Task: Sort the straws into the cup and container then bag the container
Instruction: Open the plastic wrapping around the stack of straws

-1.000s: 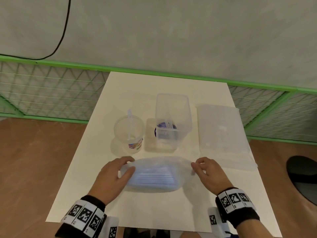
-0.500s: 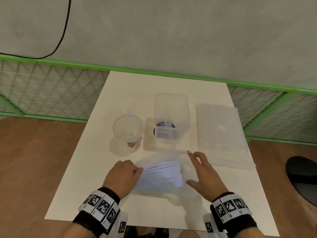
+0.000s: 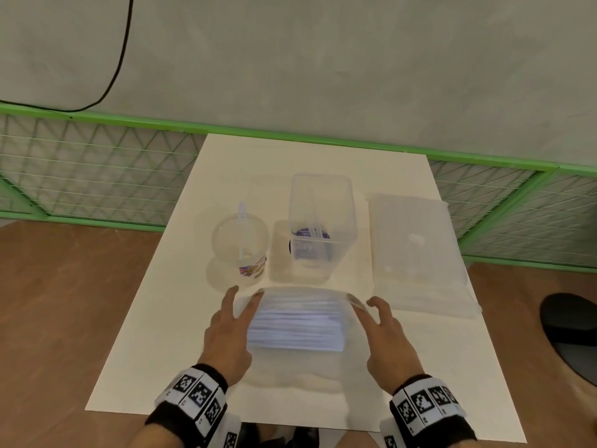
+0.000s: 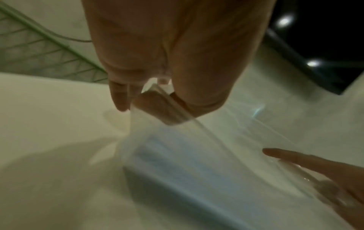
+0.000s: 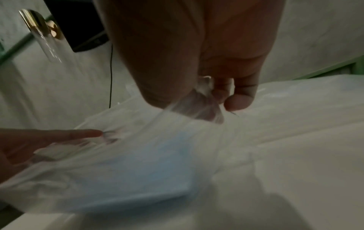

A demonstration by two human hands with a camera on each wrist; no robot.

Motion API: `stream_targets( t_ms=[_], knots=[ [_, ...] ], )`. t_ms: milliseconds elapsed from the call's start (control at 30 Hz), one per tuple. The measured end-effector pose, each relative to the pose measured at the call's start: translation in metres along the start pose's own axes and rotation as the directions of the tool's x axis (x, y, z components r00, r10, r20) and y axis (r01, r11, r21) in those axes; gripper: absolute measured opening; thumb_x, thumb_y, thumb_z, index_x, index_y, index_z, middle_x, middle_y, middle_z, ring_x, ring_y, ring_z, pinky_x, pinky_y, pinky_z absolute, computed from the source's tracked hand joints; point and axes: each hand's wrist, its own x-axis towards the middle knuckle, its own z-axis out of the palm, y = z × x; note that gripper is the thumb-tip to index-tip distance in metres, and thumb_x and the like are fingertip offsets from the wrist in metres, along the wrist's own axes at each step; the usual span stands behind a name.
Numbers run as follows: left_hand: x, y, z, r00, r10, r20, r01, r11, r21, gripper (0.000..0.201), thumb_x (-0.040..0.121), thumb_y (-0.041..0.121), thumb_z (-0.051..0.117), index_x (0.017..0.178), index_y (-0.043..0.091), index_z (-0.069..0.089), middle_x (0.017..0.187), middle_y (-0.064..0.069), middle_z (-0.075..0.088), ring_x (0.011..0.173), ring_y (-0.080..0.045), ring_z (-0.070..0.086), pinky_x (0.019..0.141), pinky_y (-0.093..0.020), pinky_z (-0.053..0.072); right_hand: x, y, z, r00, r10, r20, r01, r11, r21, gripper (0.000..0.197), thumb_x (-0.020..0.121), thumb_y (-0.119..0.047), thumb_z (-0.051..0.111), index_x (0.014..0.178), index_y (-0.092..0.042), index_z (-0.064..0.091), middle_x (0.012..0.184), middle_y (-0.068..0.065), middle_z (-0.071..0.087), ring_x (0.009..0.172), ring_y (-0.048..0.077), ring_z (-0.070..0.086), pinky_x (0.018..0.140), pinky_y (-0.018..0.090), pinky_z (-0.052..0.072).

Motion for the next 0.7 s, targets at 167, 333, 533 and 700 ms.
stream_targets(
  t_ms=[167, 333, 533, 700],
  knots=[
    [0.03, -0.01, 0.017, 0.989, -0.031, 0.148, 0.067, 0.967, -0.247, 0.106, 0.073, -0.004, 0.048, 0.141, 0.06, -0.003, 0.16, -0.001, -0.019, 0.15, -0.029, -0.002, 0.117, -0.044, 0.025, 0.024, 0.003, 0.014, 0.999, 0.024, 0.04, -0.028, 0.993, 0.114, 0.113, 0.071, 0.02, 0.043, 0.152, -0.047, 0.003, 0.16, -0.003, -0.006, 0.133, 0.027, 0.03, 0.087, 0.023, 0.046],
    [0.041, -0.007, 0.027, 0.988, 0.037, 0.152, 0.036, 0.893, -0.449, 0.104, 0.072, -0.007, 0.041, 0.138, 0.061, -0.002, 0.163, -0.002, -0.003, 0.15, -0.023, 0.0, 0.113, -0.029, 0.01, 0.045, 0.005, 0.026, 0.995, -0.056, 0.085, 0.021, 0.93, 0.367, 0.099, 0.078, 0.019, 0.039, 0.147, -0.042, 0.003, 0.159, -0.017, 0.002, 0.152, 0.013, 0.001, 0.122, 0.032, 0.017],
    [0.042, -0.006, 0.02, 0.992, 0.031, 0.118, 0.042, 0.819, -0.573, 0.105, 0.073, -0.015, 0.033, 0.139, 0.063, 0.011, 0.145, 0.008, 0.039, 0.13, -0.01, 0.042, 0.099, -0.021, 0.035, 0.048, 0.014, 0.023, 0.995, -0.063, 0.072, 0.02, 0.872, 0.488, 0.105, 0.073, 0.023, 0.036, 0.145, -0.048, 0.01, 0.158, -0.017, 0.015, 0.149, 0.006, 0.013, 0.121, 0.022, 0.01],
    [0.037, -0.007, 0.022, 0.996, 0.08, 0.037, -0.039, 0.777, -0.628, 0.106, 0.068, -0.018, 0.039, 0.137, 0.06, 0.017, 0.149, 0.01, 0.034, 0.138, -0.006, 0.03, 0.119, -0.034, 0.024, 0.046, 0.027, 0.024, 0.999, -0.036, 0.033, 0.016, 0.879, 0.476, 0.114, 0.068, 0.02, 0.035, 0.147, -0.059, 0.014, 0.162, -0.017, 0.01, 0.15, 0.003, 0.001, 0.118, 0.027, 0.013]
  ],
)
